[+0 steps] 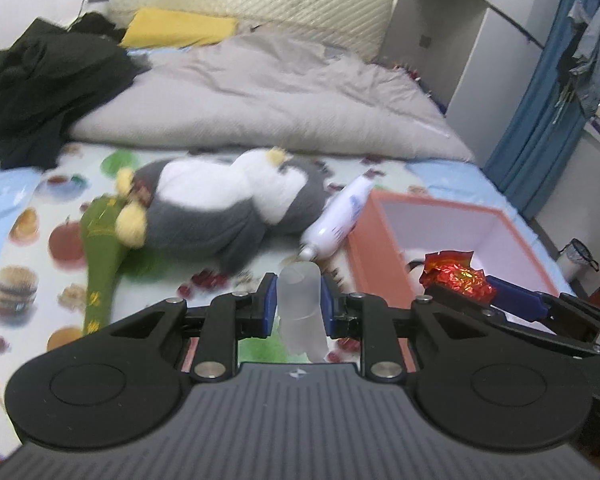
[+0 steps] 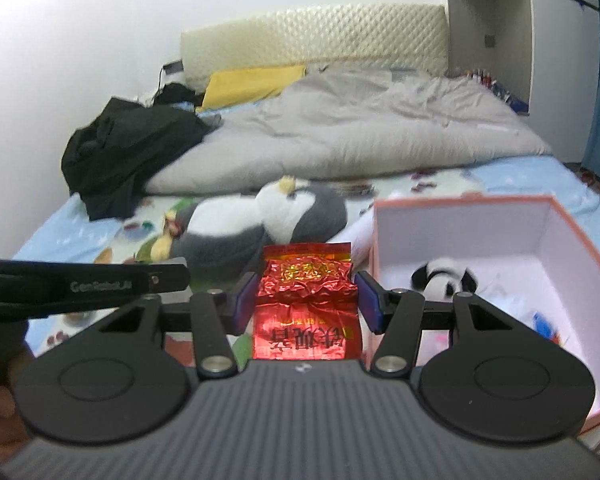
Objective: Organize soft objects
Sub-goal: 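Carry the red packet and clear bottle with both tools over the pink box, then open both tools to drop the packet and bottle into the pink box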
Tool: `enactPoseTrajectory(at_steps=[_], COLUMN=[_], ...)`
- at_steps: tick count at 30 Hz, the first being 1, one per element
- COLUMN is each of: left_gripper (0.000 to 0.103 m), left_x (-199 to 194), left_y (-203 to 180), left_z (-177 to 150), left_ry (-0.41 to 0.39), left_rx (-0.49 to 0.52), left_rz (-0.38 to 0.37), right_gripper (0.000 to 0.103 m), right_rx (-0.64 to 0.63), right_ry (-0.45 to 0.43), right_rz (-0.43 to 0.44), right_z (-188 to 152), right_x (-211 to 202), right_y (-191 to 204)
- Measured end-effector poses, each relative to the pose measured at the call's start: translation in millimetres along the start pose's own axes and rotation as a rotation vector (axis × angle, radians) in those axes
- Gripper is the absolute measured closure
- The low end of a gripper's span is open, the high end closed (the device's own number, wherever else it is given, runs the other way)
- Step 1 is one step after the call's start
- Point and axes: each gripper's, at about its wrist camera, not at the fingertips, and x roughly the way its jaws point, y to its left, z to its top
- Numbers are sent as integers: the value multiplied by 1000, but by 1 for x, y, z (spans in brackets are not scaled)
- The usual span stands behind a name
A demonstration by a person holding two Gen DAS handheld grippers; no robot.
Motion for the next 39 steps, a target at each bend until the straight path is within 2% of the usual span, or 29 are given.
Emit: enactPoseTrajectory(at_steps=[8, 14, 19, 28, 34, 39], left_gripper=[76, 76, 76, 76, 76, 74], left_x=[3, 27, 66, 139, 172, 184], left_y=[-60, -111, -140, -158, -162, -161], left_z=[45, 60, 57, 36, 23, 19], left_ry=[-30, 2, 75, 223, 295, 320], left_rx=[64, 137, 177, 222, 244, 245], left_rz=[-91, -156, -185, -191, -181, -175], right_gripper=[47, 47, 47, 47, 46, 47], right_rx=[18, 53, 107, 177, 201, 228], right_ry=[-75, -81, -39, 103, 187, 231], right_rz=[-37, -105, -158, -218, -235, -231], right_z=[43, 57, 49, 15, -7, -20], right_x=[-25, -25, -16, 19, 40, 51], right_y=[-36, -75, -112, -164, -180, -189])
